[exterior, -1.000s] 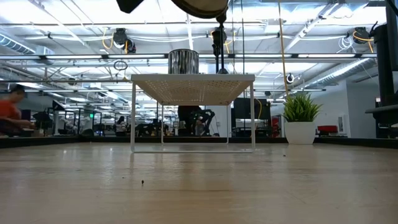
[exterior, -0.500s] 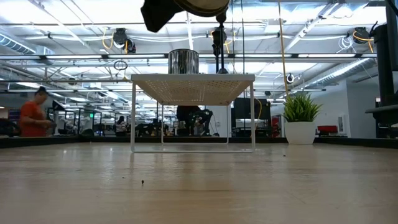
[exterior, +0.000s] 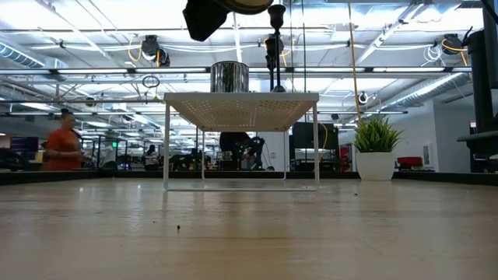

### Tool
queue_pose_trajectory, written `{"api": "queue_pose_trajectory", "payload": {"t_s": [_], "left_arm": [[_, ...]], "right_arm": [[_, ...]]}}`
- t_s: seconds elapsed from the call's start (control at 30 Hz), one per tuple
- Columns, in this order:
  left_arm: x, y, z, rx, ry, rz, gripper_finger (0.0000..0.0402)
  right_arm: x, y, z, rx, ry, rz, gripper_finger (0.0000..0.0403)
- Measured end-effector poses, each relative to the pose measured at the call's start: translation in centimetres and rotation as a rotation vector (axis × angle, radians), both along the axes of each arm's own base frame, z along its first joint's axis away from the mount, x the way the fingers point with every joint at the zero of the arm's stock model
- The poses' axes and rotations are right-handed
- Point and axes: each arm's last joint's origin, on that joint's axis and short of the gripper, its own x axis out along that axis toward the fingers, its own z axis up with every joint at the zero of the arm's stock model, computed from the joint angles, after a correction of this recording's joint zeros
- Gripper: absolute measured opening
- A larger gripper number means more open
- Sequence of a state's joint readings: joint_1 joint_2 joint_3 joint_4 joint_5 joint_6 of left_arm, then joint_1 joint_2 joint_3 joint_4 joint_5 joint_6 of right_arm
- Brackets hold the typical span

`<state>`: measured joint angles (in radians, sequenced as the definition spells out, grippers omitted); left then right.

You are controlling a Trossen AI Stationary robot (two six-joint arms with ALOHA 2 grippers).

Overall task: Pick & Place candle stick holders
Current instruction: Put the silver scented candle on the shelf aligned with the other silver scented candle

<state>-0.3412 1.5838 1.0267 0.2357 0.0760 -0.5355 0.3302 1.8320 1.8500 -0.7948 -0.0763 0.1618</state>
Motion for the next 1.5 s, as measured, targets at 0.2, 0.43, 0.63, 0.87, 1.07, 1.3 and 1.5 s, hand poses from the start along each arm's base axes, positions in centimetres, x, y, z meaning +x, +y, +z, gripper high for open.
{"api": "queue_pose_trajectory", "payload": {"t_s": [0.2,0.43,0.63,0.87,1.07,1.3,1.5], "left_arm": [[-0.12,-0.08,-0.16,-0.031,0.035,-0.039,0.0400],[-0.52,-0.58,-0.64,-0.052,0.099,-0.159,0.0399],[-0.60,-0.65,-0.69,-0.064,0.111,-0.195,0.0400],[-0.53,-0.70,-0.50,-0.113,0.115,-0.179,0.0400],[-0.49,-0.73,-0.35,-0.116,0.098,-0.184,0.0400],[-0.44,-0.74,-0.22,-0.150,0.102,-0.169,0.0400],[-0.13,-0.01,-0.24,-0.160,0.106,-0.095,0.0399]], "right_arm": [[0.26,-0.41,0.10,0.004,-0.015,-0.009,0.0349],[0.56,-0.52,0.37,0.019,-0.048,-0.025,0.0349],[0.57,-0.49,0.42,0.022,-0.051,-0.023,0.0349],[0.59,-0.42,0.48,0.028,-0.057,-0.019,0.0349],[0.57,-0.42,0.52,0.029,-0.058,-0.018,0.0349],[0.55,-0.43,0.53,0.030,-0.057,-0.017,0.0349],[0.55,-0.49,0.50,0.025,-0.055,-0.022,0.0349]]}}
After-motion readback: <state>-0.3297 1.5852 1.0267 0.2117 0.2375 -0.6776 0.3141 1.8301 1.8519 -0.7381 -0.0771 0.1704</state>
